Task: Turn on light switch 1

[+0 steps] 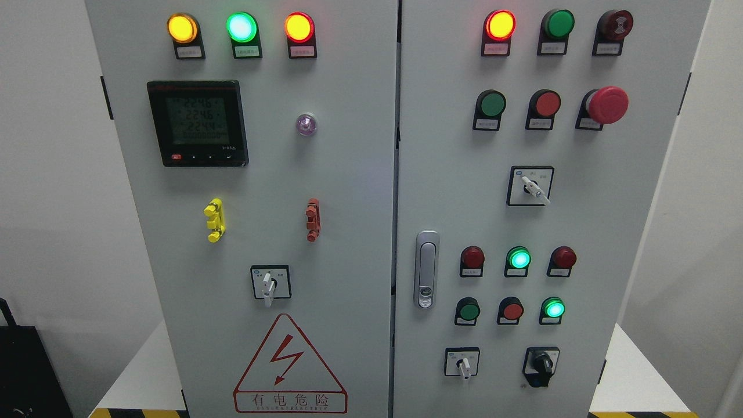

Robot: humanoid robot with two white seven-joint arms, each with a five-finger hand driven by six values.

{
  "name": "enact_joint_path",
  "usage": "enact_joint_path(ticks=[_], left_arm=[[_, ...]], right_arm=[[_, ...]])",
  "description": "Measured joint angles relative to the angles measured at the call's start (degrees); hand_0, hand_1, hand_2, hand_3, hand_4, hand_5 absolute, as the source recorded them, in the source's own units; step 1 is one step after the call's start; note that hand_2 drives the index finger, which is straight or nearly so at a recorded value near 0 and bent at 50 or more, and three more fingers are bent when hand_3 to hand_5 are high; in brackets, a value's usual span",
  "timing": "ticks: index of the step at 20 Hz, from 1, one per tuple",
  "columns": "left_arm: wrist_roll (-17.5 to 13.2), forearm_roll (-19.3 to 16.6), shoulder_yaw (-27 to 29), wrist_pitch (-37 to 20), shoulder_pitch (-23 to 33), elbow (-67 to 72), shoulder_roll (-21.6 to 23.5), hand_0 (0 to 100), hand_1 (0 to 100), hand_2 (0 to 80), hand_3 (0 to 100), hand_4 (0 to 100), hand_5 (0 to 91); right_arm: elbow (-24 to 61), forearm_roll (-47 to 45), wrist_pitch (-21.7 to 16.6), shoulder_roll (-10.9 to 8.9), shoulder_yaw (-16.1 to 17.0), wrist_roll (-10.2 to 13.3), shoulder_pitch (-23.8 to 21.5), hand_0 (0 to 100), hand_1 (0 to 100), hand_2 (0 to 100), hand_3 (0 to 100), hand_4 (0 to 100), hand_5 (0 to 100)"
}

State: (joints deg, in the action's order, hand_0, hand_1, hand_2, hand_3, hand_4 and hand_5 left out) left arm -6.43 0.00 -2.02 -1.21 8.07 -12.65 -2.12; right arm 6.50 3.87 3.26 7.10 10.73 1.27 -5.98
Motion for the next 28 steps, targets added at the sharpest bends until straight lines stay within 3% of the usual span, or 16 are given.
enact_joint_path(ticks=[12,17,22,28], left_arm=[[0.1,0.0,0.1,0.2,-0.1,-0.2,0.0,36,8,0.0,0,0,0.0],[3.1,0.0,0.8,0.4,0.5,-2.6,0.6,36,9,0.0,0,0,0.0],[6.0,-2.1,1.4,-0.2,2.9,-10.1,1.2,36,10,0.0,4,10,0.0],[6.4,-6.1,3.7,-3.3,6.6,-23.9,1.6,38,14,1.8,24,32,0.0]], right_arm=[[0.0,0.0,0.0,0.00,0.0,0.0,0.0,0,0,0,0,0,0],[0.0,0.0,0.0,0.00,0.0,0.0,0.0,0,0,0,0,0,0],[0.0,0.0,0.0,0.00,0.0,0.0,0.0,0,0,0,0,0,0],[0.0,0.0,0.0,0.00,0.0,0.0,0.0,0,0,0,0,0,0]])
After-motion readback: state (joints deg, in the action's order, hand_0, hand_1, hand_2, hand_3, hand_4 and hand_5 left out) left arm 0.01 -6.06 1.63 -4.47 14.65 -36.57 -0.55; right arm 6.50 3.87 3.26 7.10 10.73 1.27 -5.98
